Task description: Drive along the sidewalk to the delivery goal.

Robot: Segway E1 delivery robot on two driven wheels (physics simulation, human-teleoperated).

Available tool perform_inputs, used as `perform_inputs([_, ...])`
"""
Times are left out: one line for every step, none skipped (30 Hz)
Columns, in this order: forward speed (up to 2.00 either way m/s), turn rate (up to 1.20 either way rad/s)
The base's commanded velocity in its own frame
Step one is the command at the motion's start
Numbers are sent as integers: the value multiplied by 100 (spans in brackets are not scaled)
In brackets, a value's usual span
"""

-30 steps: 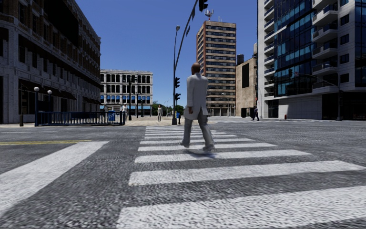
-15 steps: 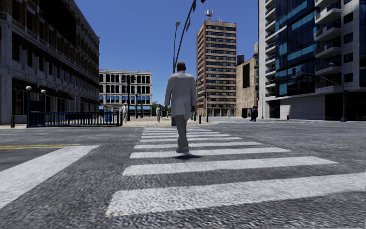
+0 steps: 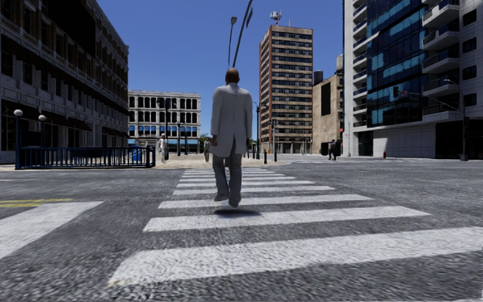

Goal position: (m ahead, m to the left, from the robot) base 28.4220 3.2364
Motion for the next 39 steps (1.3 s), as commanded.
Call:
perform_inputs([199, 0])
perform_inputs([199, 0])
perform_inputs([199, 0])
perform_inputs([199, 0])
perform_inputs([199, 0])
perform_inputs([199, 0])
perform_inputs([199, 0])
perform_inputs([199, 0])
perform_inputs([199, 0])
perform_inputs([199, 0])
perform_inputs([199, -3])
perform_inputs([199, -11])
perform_inputs([199, -16])
perform_inputs([199, -16])
perform_inputs([199, -21])
perform_inputs([199, -25])
perform_inputs([199, -29])
perform_inputs([199, -29])
perform_inputs([199, -37])
perform_inputs([199, -42])
perform_inputs([199, -43])
perform_inputs([199, -44])
perform_inputs([199, -44])
perform_inputs([199, -44])
perform_inputs([199, -44])
perform_inputs([199, -44])
perform_inputs([199, -44])
perform_inputs([199, -44])
perform_inputs([199, -41])
perform_inputs([199, -23])
perform_inputs([199, -23])
perform_inputs([199, 0])
perform_inputs([199, 0])
perform_inputs([199, 0])
perform_inputs([199, 0])
perform_inputs([199, 0])
perform_inputs([199, 0])
perform_inputs([199, 0])
perform_inputs([199, 0])
